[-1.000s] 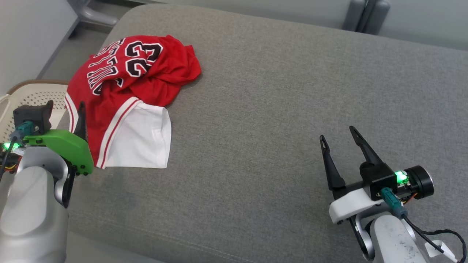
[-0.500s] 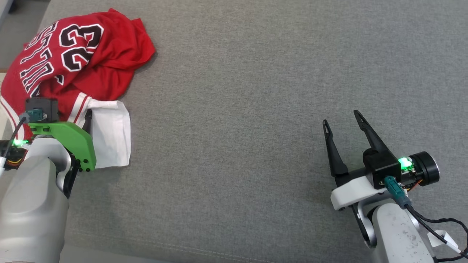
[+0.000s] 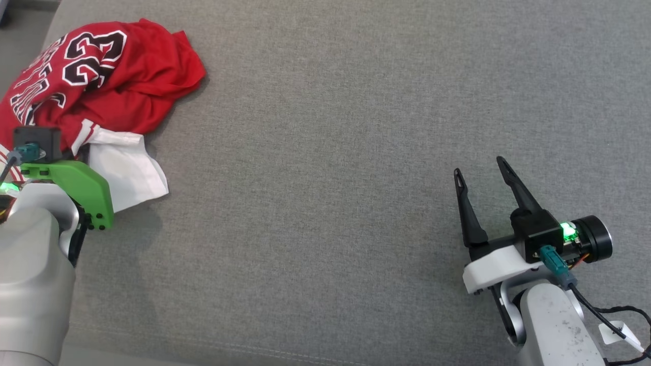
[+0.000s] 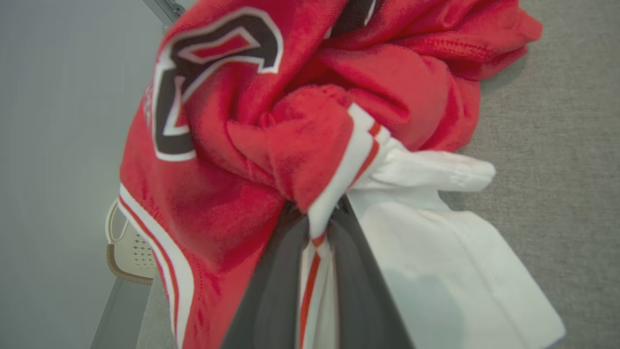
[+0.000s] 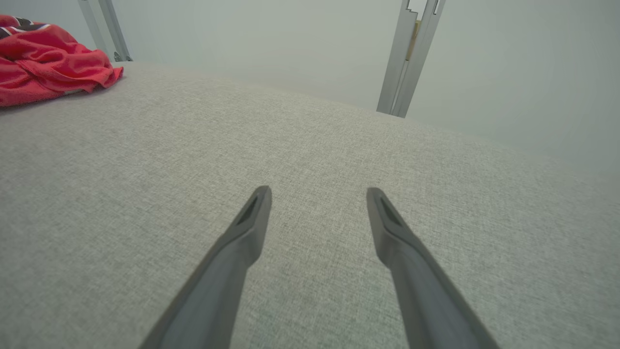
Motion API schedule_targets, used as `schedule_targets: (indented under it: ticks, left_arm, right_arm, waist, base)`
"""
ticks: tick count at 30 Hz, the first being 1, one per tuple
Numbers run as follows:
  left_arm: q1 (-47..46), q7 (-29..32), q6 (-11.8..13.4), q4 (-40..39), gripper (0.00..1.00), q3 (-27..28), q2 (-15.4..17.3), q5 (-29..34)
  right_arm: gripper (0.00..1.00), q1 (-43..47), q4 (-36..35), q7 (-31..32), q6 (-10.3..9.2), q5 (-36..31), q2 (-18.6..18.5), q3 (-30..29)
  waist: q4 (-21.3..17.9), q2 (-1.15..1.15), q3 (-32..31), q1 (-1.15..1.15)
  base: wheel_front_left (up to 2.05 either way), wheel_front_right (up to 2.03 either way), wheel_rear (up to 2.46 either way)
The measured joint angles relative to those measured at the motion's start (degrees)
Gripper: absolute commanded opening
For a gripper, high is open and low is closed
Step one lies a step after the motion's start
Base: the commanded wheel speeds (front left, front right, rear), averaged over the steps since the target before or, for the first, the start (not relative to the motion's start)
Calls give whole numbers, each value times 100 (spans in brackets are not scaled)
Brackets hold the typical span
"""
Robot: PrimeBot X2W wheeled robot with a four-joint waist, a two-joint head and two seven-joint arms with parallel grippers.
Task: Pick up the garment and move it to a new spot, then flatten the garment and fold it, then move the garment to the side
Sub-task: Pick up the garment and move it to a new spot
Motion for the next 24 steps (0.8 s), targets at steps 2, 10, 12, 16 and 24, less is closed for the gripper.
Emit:
schedule_targets:
  ticks: [2, 10, 12, 16, 24]
  left_arm:
    - [-52, -52, 0, -47, 0, -103, 94, 16]
    - [-386, -79, 0, -490, 0, -498, 608, 186]
    - [-459, -56, -1, -612, 0, -576, 695, 214]
    - [-635, 38, -2, -1006, 0, -798, 880, 363]
    - [-948, 169, -10, -1812, 0, -1206, 634, 427]
  right_arm:
    - [100, 19, 69, -18, 0, 59, 0, 7]
    - [100, 193, 331, -68, 0, 403, 0, 2]
    - [100, 254, 365, -69, 0, 471, 0, -13]
    - [100, 427, 357, -74, 0, 653, -1, -103]
    - [100, 886, 363, -74, 1, 800, -1, -304]
  waist:
    - [26, 0, -97, 0]
    - [96, 0, -643, 0]
    - [91, 0, -770, 0]
    - [39, 0, -1101, 0]
    - [-232, 0, -1686, 0]
  base:
    - [0, 0, 0]
    - [0, 0, 0]
    - [0, 0, 0]
    - [0, 0, 0]
    - [0, 0, 0]
